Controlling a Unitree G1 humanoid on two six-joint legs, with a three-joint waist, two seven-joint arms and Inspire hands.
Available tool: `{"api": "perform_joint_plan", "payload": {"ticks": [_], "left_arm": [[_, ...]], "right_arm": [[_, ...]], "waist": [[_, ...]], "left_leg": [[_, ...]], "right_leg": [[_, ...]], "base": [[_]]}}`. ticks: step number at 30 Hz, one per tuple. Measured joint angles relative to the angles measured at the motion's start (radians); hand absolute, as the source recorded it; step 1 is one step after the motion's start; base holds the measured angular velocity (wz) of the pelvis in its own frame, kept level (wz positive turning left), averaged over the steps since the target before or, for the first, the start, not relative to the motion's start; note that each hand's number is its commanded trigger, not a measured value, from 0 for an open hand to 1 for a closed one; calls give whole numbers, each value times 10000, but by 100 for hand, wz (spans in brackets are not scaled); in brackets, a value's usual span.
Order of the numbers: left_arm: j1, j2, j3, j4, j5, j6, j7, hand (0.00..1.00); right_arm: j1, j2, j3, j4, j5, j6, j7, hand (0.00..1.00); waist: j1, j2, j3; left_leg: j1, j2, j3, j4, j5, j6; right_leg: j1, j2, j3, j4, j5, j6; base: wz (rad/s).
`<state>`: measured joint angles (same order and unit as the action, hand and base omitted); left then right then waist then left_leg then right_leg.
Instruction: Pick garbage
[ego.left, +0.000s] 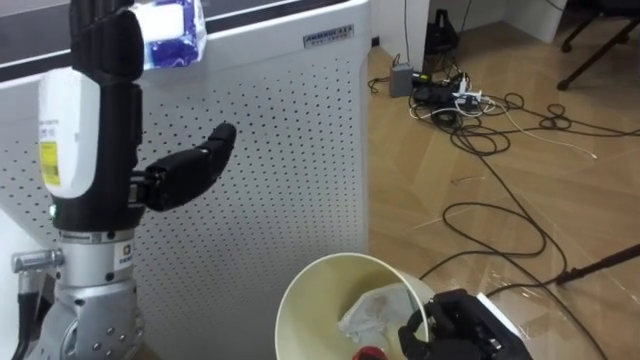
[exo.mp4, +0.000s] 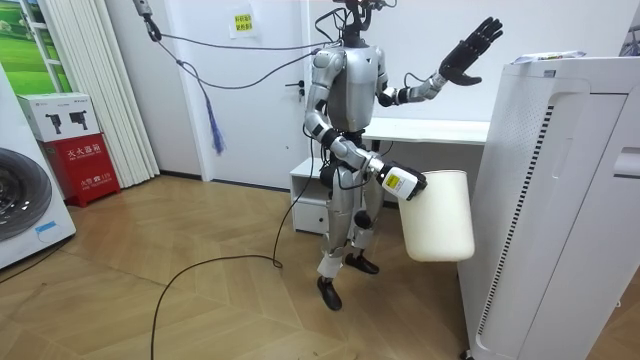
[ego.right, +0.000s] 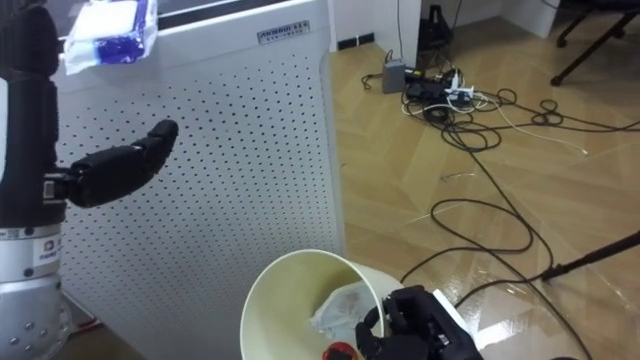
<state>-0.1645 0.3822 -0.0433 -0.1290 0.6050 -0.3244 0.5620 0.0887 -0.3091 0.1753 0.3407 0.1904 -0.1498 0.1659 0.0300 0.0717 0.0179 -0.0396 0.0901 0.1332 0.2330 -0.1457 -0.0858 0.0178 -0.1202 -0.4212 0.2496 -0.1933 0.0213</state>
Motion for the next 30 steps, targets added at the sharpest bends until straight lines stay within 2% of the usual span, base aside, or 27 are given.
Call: {"api": "perform_joint_plan", "payload": {"ticks": [7, 11, 15, 22, 28, 30], "left_arm": [[-64, 109, -1, 13, 1, 206, -326, 0], [-85, 299, 9, 17, -20, 252, -597, 0], [-85, 301, 12, 17, -24, 347, -708, 0], [-86, 319, 13, 15, -17, 347, -746, 0], [-133, 526, 28, 13, 5, 353, -1025, 0], [-209, 736, 105, 13, 3, 357, -1195, 0]], "right_arm": [[0, -44, 5, 0, -8, 88, 19, 100], [0, -98, 3, -1, -6, 98, 48, 100], [-1, -131, 3, -1, -2, 101, 107, 100], [-4, -131, 8, -1, -3, 102, 201, 100], [-9, -150, 8, 0, -7, 105, 198, 100], [-8, -150, 13, 0, -10, 118, 200, 100]], "waist": [[14, 31, 1], [26, 82, 15], [31, 182, 51], [87, 239, 34], [131, 239, 34], [148, 236, 33]], "left_leg": [[140, 1, 67, -102, 0, 0], [169, 4, 106, -123, 0, 0], [163, 10, 142, -121, 1, 1], [163, 4, 190, -120, 1, 2], [143, 4, 214, -121, 1, 2], [141, 7, 210, -122, 1, 2]], "right_leg": [[43, 5, 73, 1, 3, 3], [25, -2, 106, 30, 3, 4], [-1, -12, 111, 61, 2, 3], [-40, -28, 158, 70, -3, 9], [-104, -23, 227, 85, -4, 10], [-106, -18, 228, 90, -3, 10]], "base": [[-3], [-2], [0], [-1], [-3], [0]]}}
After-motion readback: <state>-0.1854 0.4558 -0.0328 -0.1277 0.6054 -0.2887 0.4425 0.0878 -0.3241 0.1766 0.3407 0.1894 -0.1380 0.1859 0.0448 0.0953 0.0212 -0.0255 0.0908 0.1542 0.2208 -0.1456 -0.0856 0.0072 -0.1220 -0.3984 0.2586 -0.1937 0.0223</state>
